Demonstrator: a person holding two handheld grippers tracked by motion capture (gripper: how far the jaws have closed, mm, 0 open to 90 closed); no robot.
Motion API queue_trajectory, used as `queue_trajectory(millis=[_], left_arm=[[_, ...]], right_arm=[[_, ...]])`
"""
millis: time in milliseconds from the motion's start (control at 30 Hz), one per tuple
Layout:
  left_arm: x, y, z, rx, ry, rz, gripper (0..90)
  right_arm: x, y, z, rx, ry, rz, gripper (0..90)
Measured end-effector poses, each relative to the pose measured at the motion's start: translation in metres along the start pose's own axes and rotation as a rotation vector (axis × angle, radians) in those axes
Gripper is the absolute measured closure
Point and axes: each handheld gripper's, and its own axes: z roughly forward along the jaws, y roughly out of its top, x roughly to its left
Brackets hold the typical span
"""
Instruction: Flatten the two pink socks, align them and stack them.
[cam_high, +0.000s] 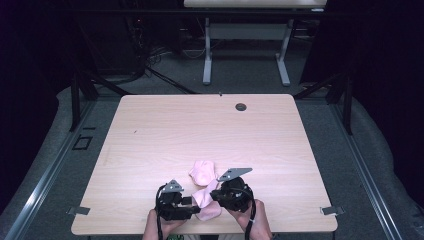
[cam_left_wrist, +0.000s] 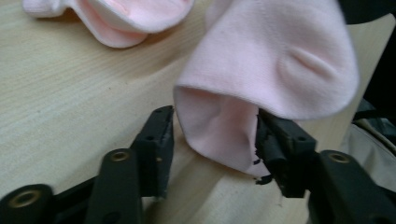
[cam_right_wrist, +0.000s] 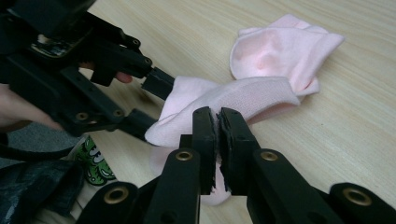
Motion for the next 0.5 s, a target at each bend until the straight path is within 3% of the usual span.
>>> queue_trajectory(millis=[167,267,367,500], left_arm=[[-0.004,0.003,0.002,-0.019,0.051,0.035,88.1],[-0.007,0.006,-0.004,-0.032,0.109,0.083,88.9],[-0.013,0.014,-0.022,-0.060,0.204,0.143,89.2],[-0.026,0.029,-0.053,-0.091,0.328,0.262,89.3]], right_arm=[[-0.003,0.000,-0.006,-0.016,-0.011,0.002,84.9],[-0.006,0.000,-0.012,-0.033,-0.014,0.007,84.9],[-0.007,0.002,-0.017,-0.052,-0.016,0.013,85.0],[-0.005,0.005,-0.022,-0.080,-0.015,-0.001,84.9]])
